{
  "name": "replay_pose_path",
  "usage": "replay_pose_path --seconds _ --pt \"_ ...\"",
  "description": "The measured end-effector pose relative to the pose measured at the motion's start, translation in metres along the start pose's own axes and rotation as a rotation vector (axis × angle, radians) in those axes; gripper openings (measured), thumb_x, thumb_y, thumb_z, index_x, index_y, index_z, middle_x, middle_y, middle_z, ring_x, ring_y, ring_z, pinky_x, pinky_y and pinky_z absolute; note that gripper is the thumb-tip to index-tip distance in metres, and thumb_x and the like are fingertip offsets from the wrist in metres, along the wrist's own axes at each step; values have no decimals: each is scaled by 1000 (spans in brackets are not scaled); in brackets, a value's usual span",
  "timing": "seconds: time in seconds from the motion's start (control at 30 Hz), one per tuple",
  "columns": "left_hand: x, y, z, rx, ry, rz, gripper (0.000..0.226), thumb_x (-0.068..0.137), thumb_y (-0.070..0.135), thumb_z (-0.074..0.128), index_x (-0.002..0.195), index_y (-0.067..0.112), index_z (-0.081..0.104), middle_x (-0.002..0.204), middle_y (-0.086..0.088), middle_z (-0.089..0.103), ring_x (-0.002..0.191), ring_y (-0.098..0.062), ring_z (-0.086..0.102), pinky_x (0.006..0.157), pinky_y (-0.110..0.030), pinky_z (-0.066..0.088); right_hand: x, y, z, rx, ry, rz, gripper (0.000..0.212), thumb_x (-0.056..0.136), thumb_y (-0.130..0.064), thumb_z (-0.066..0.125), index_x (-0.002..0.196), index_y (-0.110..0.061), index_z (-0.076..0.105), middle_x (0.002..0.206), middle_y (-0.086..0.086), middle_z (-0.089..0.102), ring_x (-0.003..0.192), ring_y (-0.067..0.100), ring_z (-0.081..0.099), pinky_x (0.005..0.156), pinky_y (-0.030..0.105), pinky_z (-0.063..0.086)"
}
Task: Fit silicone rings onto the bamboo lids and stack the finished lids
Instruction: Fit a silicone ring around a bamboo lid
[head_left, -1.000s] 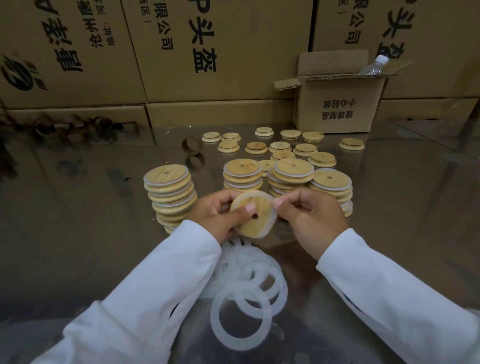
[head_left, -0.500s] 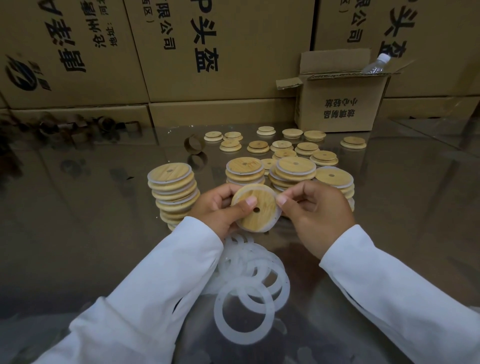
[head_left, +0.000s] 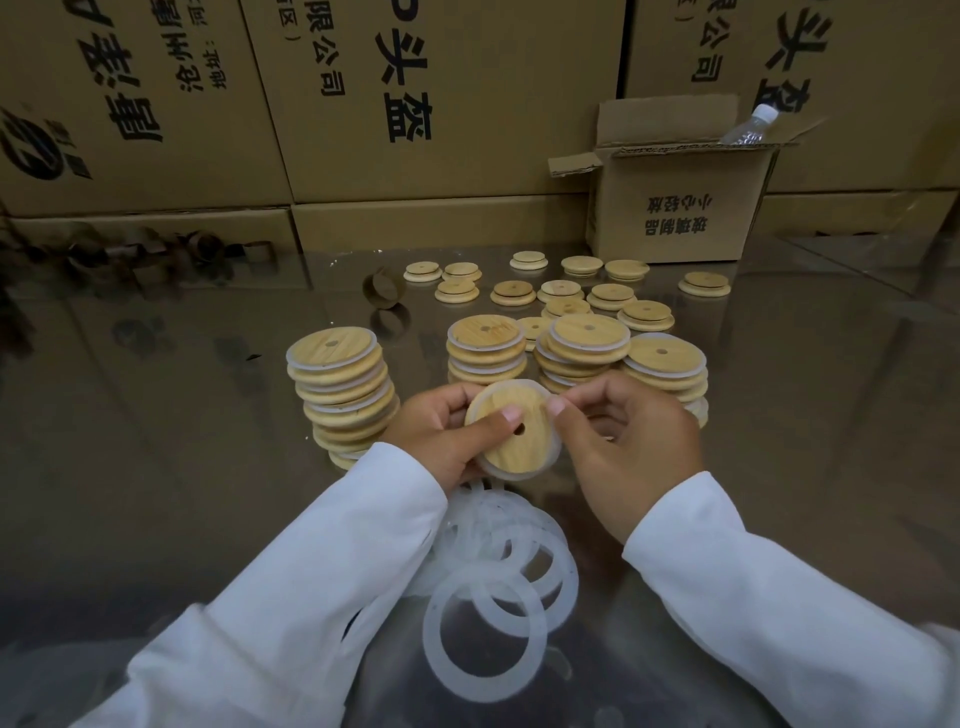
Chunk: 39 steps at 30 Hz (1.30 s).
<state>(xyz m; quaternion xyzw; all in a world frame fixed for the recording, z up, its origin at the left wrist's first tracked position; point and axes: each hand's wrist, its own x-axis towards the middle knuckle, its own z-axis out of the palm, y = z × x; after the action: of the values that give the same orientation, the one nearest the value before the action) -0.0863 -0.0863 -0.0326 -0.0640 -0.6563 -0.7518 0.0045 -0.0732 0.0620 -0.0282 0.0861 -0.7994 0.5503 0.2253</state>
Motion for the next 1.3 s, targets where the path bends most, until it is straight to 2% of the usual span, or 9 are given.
replay_pose_path --seconds 0.13,0.27,0.37,0.7,0.8,0.93,1.1,1.2,1.3 --pt "1 0 -3 34 -3 32 8 78 5 63 79 13 64 69 -1 71 66 -16 67 60 -29 57 2 -1 -1 1 -21 30 21 82 -20 67 67 -31 58 71 -16 64 71 0 61 65 9 45" --pt "0 1 -4 50 -6 74 10 77 3 64 76 13 63 69 -1 70 67 -17 66 59 -28 57 5 -3 -3 101 -69 132 17 81 -16 68 67 -23 63 72 -8 68 73 8 65 76 30 54" --pt "0 3 -4 12 -12 74 10 78 1 62 75 11 61 67 -2 69 64 -16 66 55 -26 56 9 -5 -6 132 -92 160 19 81 -14 68 65 -23 64 70 -7 70 74 10 66 77 38 56" --pt "-2 8 -3 -57 -17 55 13 79 -2 59 74 9 60 64 -3 69 60 -14 66 52 -24 55 12 -7 -10 100 -150 120 17 83 -14 66 68 -22 64 70 -7 69 72 9 66 69 20 51" --pt "-2 5 -3 -22 16 62 14 79 -2 61 72 11 62 64 -1 69 62 -15 66 55 -25 56 8 -4 -7 129 -162 135 13 84 -16 65 72 -20 63 72 -3 70 74 13 66 73 23 52" --pt "0 4 -1 -73 68 84 9 79 0 61 75 8 61 64 -1 68 62 -15 66 57 -27 57 1 -3 0 125 -109 98 8 81 -19 68 75 -22 64 75 -6 69 76 8 66 77 24 52" --pt "0 4 0 -112 10 63 8 77 1 61 81 9 62 65 -1 70 62 -13 67 52 -25 55 1 -5 1 93 -13 54 14 82 -19 67 71 -26 61 72 -10 67 70 5 64 73 25 53" --pt "0 1 -1 -30 8 45 10 70 14 66 80 12 65 67 -2 70 65 -16 67 58 -28 56 0 -5 0 42 -32 39 16 82 -20 67 70 -26 59 73 -9 66 71 7 64 72 26 53" --pt "0 1 -3 4 8 54 6 73 14 65 78 13 65 68 -2 70 66 -17 66 62 -29 56 1 -5 -2 32 -60 57 16 82 -19 67 69 -24 59 74 -7 67 73 10 64 74 28 54"
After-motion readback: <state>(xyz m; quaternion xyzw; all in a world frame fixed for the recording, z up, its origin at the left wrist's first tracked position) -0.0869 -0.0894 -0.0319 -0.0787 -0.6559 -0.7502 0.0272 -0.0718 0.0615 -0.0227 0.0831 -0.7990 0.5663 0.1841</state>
